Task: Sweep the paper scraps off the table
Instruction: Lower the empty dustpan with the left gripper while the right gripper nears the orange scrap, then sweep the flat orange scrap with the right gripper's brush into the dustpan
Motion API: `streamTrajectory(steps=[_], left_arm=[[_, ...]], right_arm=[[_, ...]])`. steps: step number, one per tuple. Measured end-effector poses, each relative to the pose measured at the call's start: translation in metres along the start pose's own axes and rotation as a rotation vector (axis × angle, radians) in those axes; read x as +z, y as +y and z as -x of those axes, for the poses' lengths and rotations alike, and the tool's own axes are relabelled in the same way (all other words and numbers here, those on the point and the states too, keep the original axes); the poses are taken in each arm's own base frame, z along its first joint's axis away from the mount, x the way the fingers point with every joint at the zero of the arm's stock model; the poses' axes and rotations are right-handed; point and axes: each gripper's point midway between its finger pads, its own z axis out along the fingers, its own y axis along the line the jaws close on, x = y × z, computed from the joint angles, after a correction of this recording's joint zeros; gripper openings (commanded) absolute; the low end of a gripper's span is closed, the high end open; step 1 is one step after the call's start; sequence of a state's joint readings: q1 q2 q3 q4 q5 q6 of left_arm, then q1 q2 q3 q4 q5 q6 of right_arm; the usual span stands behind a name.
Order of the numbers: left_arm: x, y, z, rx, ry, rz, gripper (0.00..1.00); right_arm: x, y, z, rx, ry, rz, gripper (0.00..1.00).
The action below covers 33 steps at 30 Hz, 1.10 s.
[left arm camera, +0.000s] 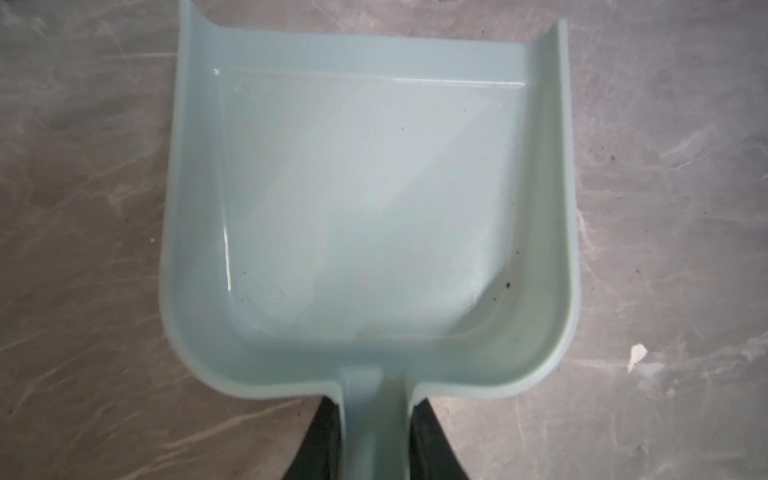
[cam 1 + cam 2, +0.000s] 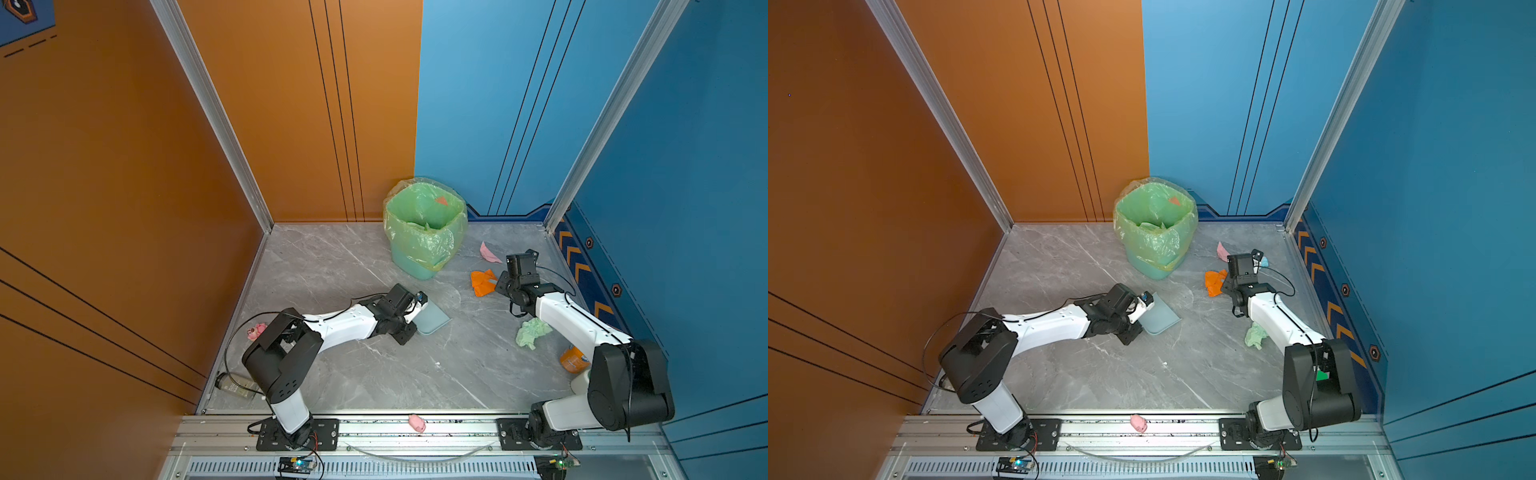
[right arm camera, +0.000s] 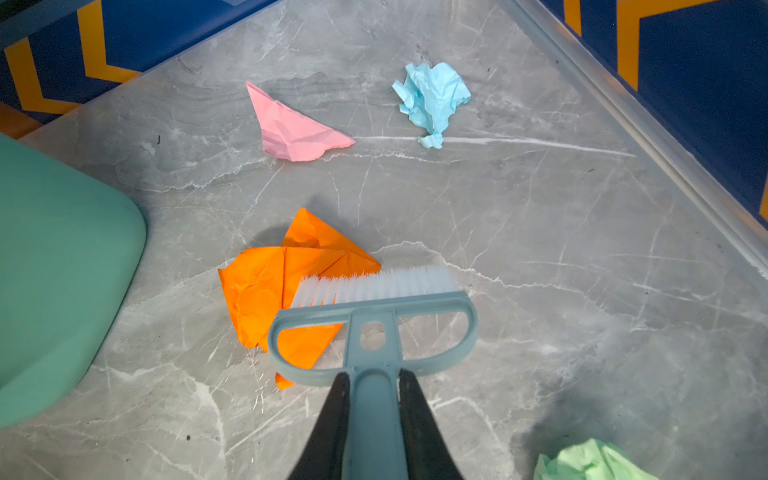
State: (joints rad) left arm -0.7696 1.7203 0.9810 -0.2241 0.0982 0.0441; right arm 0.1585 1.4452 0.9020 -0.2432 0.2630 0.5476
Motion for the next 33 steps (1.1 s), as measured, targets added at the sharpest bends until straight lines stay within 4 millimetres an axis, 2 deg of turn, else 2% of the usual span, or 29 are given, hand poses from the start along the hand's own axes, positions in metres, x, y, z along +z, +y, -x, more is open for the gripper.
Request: streamTrajectory(steps=[5,9,17,24,33], left_arm=[[0.008,-0.003,-0.007,0.003,0.049,-0.007,0.0],[0.01,-0.007,0.001,0.016,0.049,-0.012,0.0],[0.013,-0.01,-0.001,0.021,0.063,-0.015,0.0],[0.017,-0.01,0.001,0.023,0.07,-0.017,0.0],[0.018,-0.011,0.002,0.023,0.071,-0.017,0.0]], right_arm=[[0.003,0.011,-0.013,-0.036,0.026,0.013,0.0],[0.004,0.022,-0.027,-0.072,0.048,0.027,0.0],[-0.005,0.045,-0.056,-0.157,0.08,0.076,0.0],[-0.027,0.061,-0.08,-0.281,0.102,0.132,0.0],[-0.053,0.069,-0.105,-0.396,0.173,0.268,0.0]])
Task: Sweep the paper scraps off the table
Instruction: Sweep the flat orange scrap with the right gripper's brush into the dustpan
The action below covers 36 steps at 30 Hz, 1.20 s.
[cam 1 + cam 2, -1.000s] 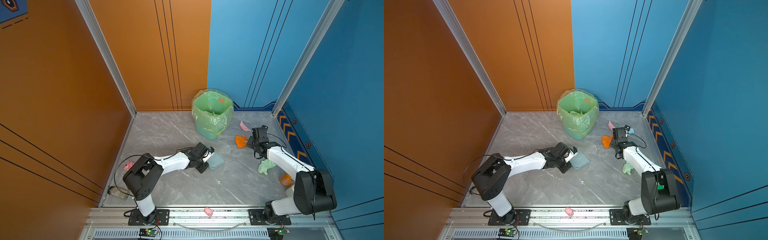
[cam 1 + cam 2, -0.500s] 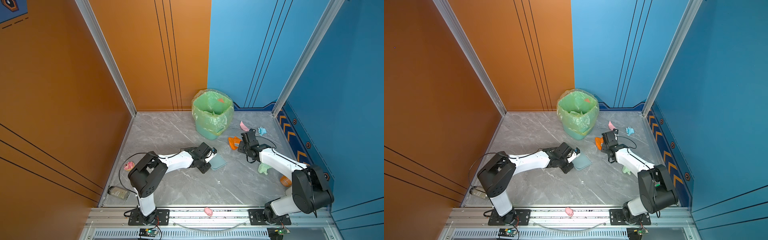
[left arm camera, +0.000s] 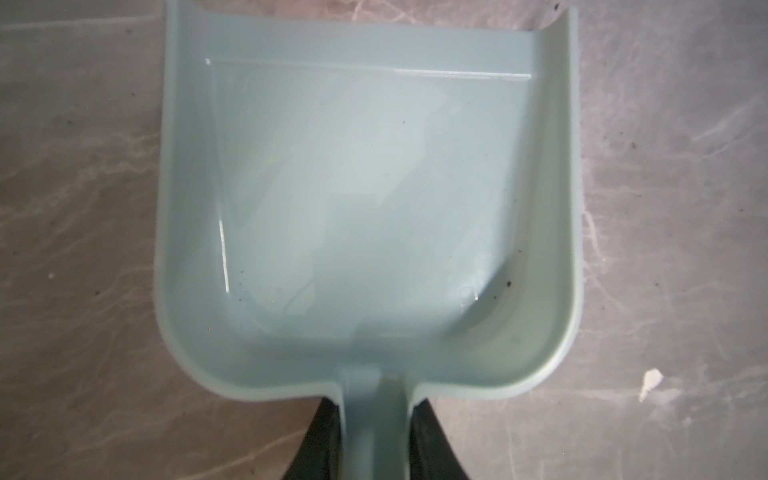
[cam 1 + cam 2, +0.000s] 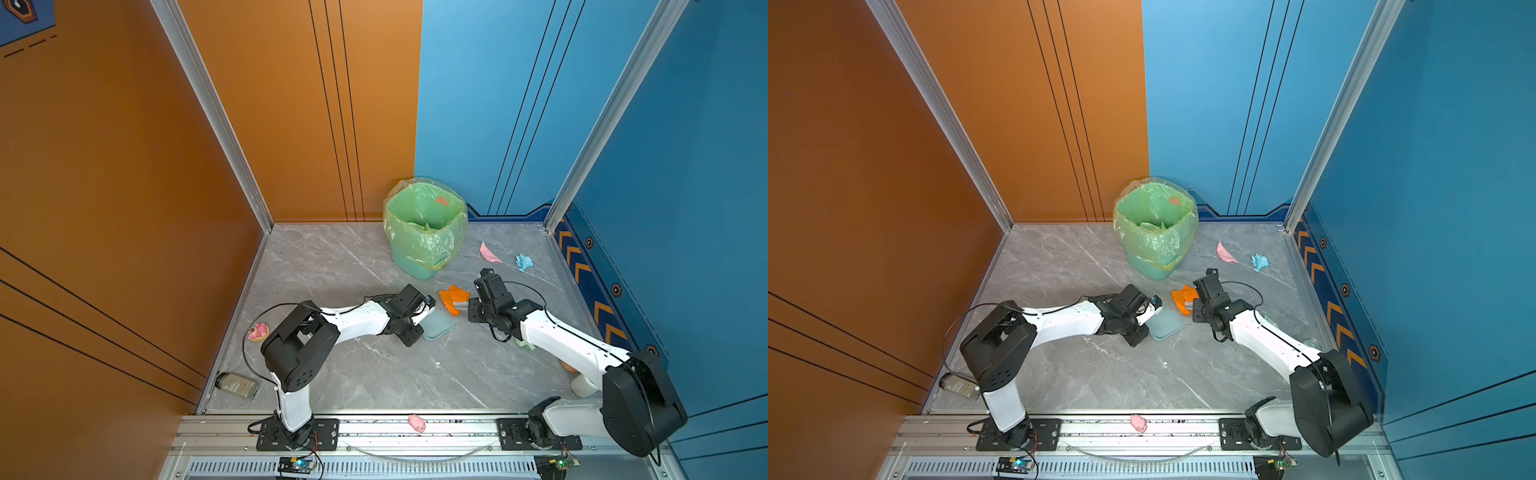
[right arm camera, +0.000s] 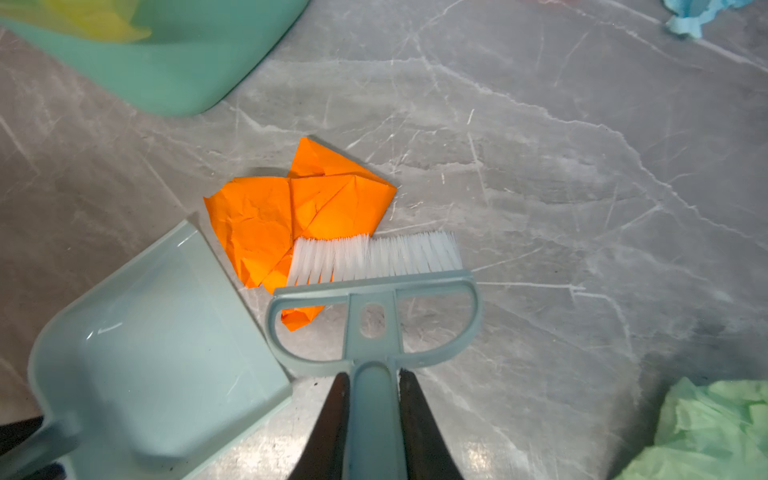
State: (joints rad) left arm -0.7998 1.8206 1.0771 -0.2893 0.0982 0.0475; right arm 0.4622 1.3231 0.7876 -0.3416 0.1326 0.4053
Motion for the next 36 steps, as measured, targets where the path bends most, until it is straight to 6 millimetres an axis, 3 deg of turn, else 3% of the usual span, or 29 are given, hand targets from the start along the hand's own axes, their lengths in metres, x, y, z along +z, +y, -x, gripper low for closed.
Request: streamTrajectory(steps=[7,14,23,36], left_arm=[[0.0,0.0,0.0,0.0,0.0,0.0,0.0],[0.0,0.0,0.0,0.0,0.0,0.0,0.0],[0.0,0.0,0.0,0.0,0.002,0.0,0.0],[-0.001,0.0,0.0,-0.001,0.012,0.0,0.0]], right_arm=[[-0.021,0.021,0.001,-0.029,-0.02,0.153,0.0],[-0.034,0.01,0.021,0.012,-0.095,0.157,0.0],[-0.023,-0.018,0.033,0.055,-0.124,0.037,0.0],[0.004,-0.013,0.033,0.035,-0.085,0.006,0.0]])
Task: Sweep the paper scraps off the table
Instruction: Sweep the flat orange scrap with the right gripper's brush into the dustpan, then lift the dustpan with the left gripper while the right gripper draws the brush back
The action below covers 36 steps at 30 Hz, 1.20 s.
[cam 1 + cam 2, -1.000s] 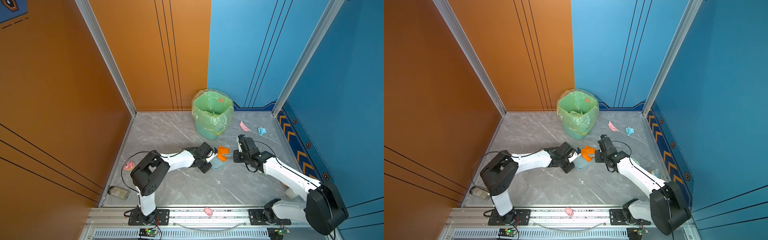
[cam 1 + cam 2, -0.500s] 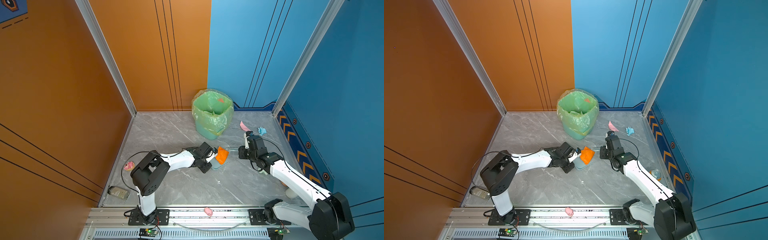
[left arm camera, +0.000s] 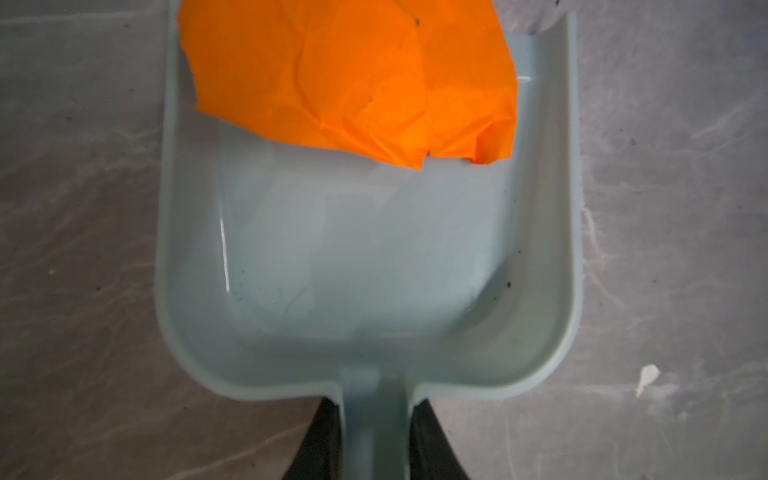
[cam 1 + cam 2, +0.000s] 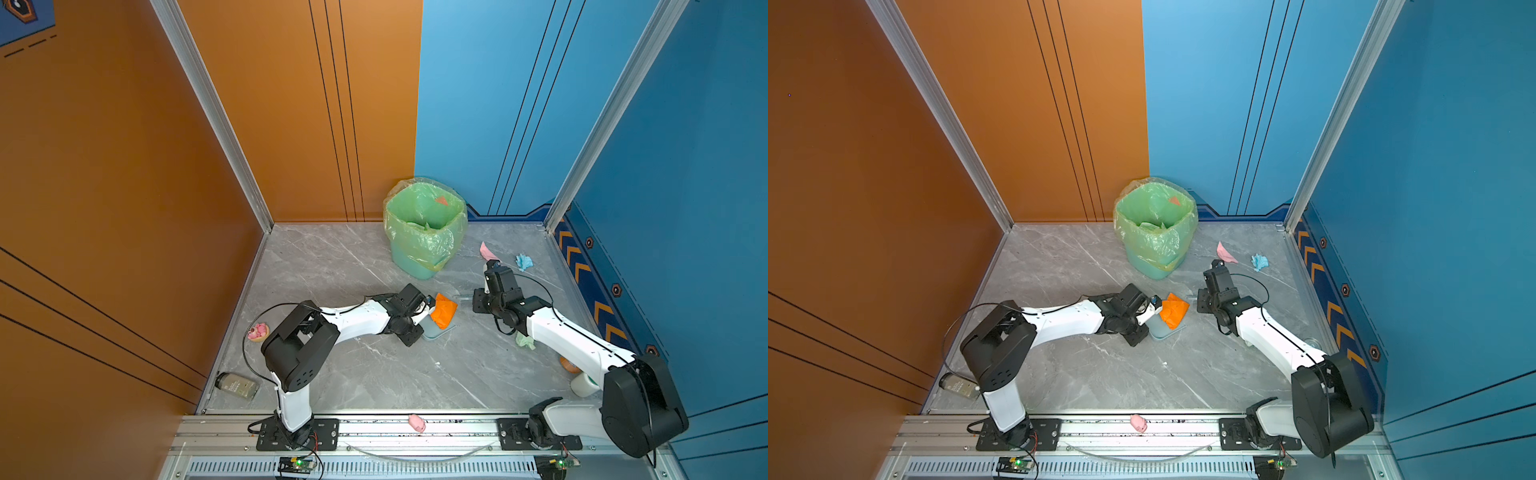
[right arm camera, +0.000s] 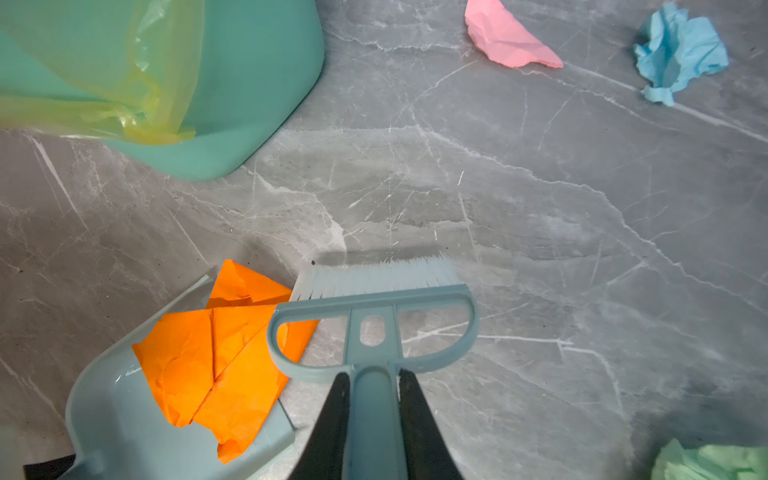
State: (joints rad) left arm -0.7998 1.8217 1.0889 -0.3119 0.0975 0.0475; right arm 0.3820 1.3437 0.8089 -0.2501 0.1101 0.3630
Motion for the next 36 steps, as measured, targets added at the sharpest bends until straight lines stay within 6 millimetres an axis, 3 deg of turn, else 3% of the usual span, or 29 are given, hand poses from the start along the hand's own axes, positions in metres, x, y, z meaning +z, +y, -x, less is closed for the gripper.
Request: streamTrajectory(steps=[10,19,27,36], left_arm=[[0.0,0.0,0.0,0.0,0.0,0.0,0.0],[0.001,0.0,0.001,0.0,0.0,0.0,0.0],[0.001,0.0,0.002,0.0,-0.003,0.001,0.0],[-0.001,0.004,0.001,0.003,-0.023,0.028,0.0]], right_arm=[[0.0,0.019,-0.01,-0.062,0.023,0.048,0.0],[-0.002,0.034,-0.03,-0.115,0.069,0.12,0.0],[-0.015,0.032,-0.02,-0.103,0.018,0.123,0.0],[-0.019,0.011,-0.006,-0.021,-0.029,0.071,0.0]])
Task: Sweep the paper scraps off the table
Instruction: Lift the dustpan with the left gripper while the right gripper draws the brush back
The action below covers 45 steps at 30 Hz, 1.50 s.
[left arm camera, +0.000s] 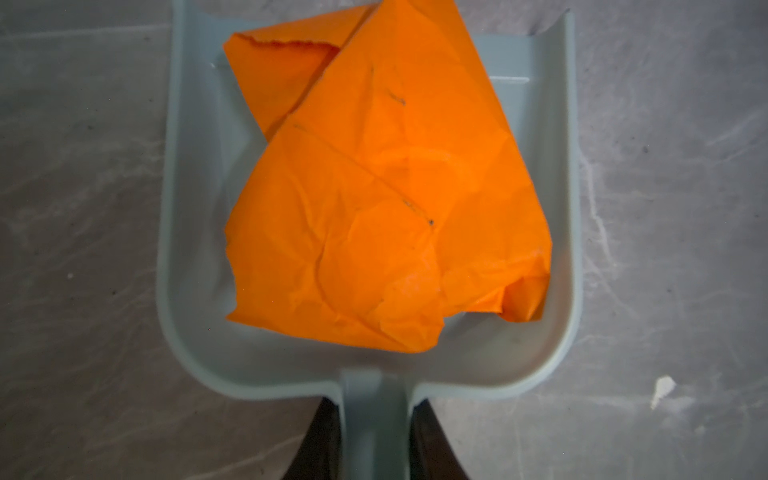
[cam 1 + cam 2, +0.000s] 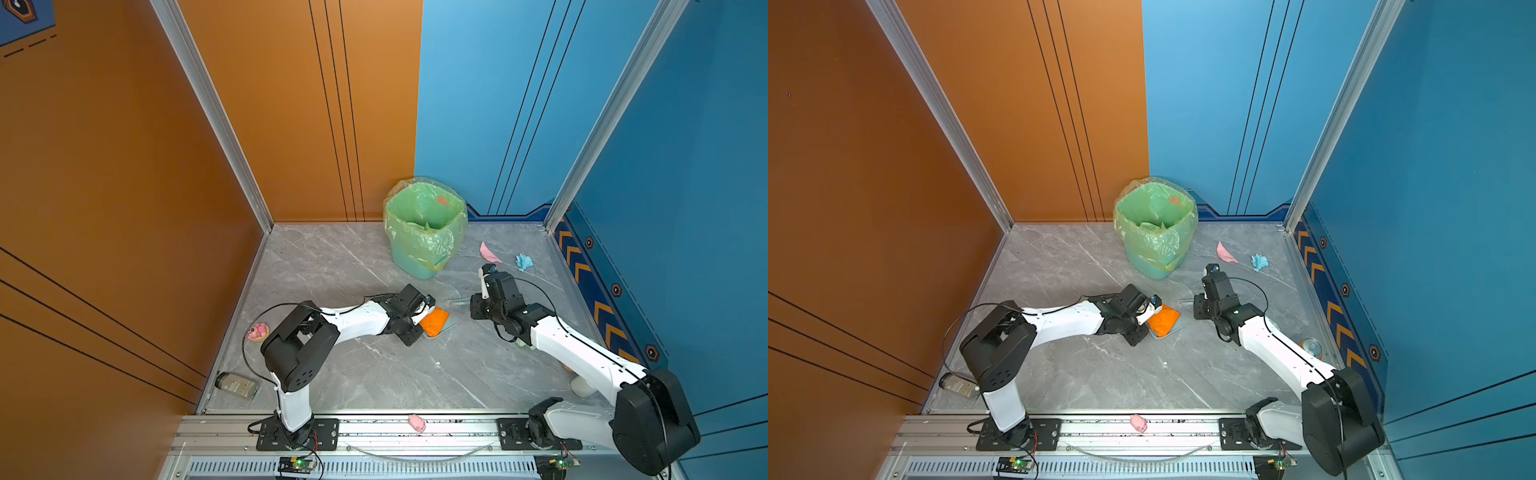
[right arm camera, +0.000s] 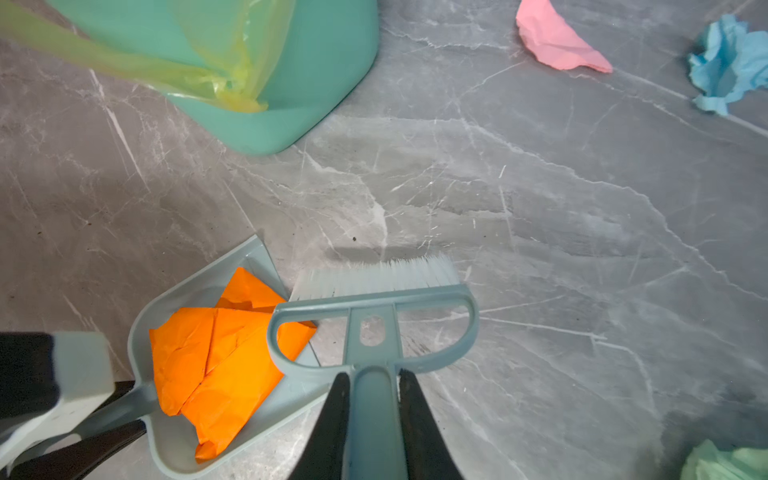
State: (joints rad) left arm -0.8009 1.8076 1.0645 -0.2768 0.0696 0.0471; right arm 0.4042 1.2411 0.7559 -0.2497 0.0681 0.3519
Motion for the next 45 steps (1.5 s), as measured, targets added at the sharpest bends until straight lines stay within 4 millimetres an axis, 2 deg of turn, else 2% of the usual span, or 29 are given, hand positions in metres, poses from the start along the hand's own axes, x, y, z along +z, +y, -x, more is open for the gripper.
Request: streamTrajectory(steps=[11,18,27,45], left_arm=[[-0.02,0.005,0.007,0.003,-0.035,0.038,0.0],[-0.048,0.005,0.013,0.006,-0.052,0.045,0.0],[-0.095,0.006,0.028,0.009,-0.103,0.056,0.0],[-0.173,0.03,0.035,-0.035,-0.181,0.145,0.0]], right_arm=[[-0.007,-0.018,0.006,0.088,-0.027,-0.014,0.0],[-0.007,-0.017,0.006,0.098,-0.026,-0.001,0.0],[-0.002,-0.017,0.002,0.101,-0.012,-0.001,0.0],[0.002,-0.017,-0.001,0.1,0.001,-0.001,0.0]])
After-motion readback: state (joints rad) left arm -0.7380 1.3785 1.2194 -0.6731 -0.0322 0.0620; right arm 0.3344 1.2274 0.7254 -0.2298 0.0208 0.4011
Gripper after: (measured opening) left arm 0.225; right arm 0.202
